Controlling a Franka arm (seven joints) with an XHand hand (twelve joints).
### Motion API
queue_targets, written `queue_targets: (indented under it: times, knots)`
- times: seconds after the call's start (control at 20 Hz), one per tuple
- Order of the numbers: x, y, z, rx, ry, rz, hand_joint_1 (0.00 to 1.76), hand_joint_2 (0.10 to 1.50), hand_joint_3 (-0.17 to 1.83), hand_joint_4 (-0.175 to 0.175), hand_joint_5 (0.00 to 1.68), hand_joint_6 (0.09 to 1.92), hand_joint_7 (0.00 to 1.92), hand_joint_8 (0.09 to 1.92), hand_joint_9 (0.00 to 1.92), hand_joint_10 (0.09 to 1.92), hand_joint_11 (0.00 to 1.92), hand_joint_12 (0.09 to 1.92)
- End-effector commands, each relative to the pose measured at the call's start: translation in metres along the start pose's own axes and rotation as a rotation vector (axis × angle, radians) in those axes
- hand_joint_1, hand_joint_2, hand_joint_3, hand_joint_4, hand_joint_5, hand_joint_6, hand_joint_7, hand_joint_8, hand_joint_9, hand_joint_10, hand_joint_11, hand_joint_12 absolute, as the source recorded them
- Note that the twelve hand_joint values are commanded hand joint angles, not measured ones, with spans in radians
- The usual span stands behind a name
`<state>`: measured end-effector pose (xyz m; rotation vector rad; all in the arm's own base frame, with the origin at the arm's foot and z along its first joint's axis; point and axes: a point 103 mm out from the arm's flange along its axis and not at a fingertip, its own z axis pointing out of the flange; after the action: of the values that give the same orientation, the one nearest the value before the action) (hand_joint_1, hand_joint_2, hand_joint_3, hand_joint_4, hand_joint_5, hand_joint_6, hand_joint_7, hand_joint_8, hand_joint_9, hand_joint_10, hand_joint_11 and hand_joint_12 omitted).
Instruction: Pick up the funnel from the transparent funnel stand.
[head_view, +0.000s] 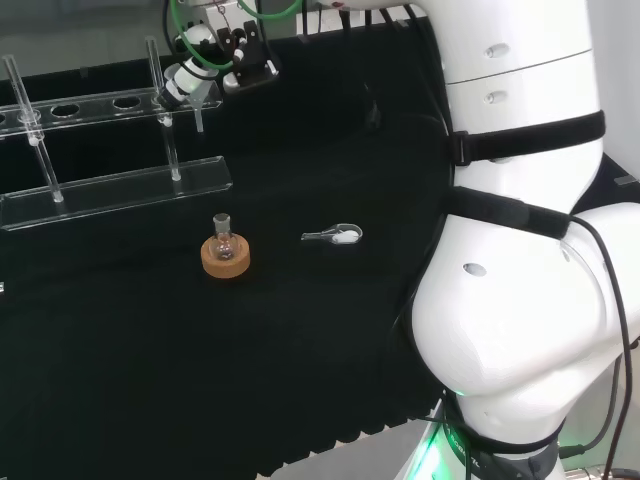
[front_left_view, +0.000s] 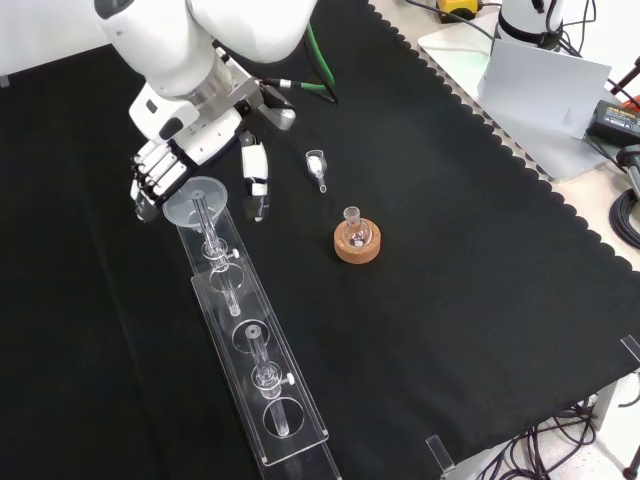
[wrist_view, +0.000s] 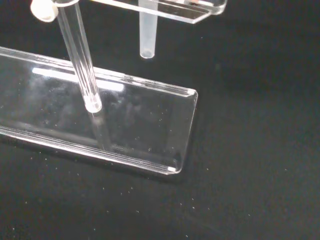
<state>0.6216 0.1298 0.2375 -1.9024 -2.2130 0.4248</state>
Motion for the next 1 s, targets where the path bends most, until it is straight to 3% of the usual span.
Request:
queue_targets:
  times: [0.05, 0.2, 0.3, 0.45, 0.7, 1.0]
  knots:
    - [-0.048, -0.002, 0.010, -0.024, 0.113, -0.140, 0.41, 0.67, 0.00, -0.010, 0.00, 0.09, 0.06, 0.56, 0.00, 0.59, 0.00, 1.04]
    - [-0.057, -0.007, 0.010, -0.010, 0.031, -0.080, 0.41, 0.67, 0.00, -0.012, 0.01, 0.09, 0.08, 0.57, 0.00, 0.65, 0.00, 1.06]
    - [-0.048, -0.005, 0.011, -0.002, -0.007, -0.056, 0.42, 0.67, 0.00, -0.012, 0.03, 0.09, 0.10, 0.59, 0.00, 0.73, 0.00, 1.11]
    - [-0.035, 0.000, 0.009, 0.009, -0.001, -0.008, 0.47, 0.68, 0.00, -0.013, 0.08, 0.09, 0.14, 0.61, 0.06, 0.81, 0.00, 1.22]
    - [-0.008, 0.011, 0.002, 0.007, -0.012, 0.008, 0.49, 0.68, 0.01, -0.013, 0.11, 0.09, 0.17, 0.62, 0.11, 0.82, 0.00, 1.28]
    - [-0.002, 0.012, -0.009, -0.006, -0.016, 0.002, 0.49, 0.68, 0.01, -0.016, 0.11, 0.09, 0.16, 0.61, 0.12, 0.82, 0.00, 1.29]
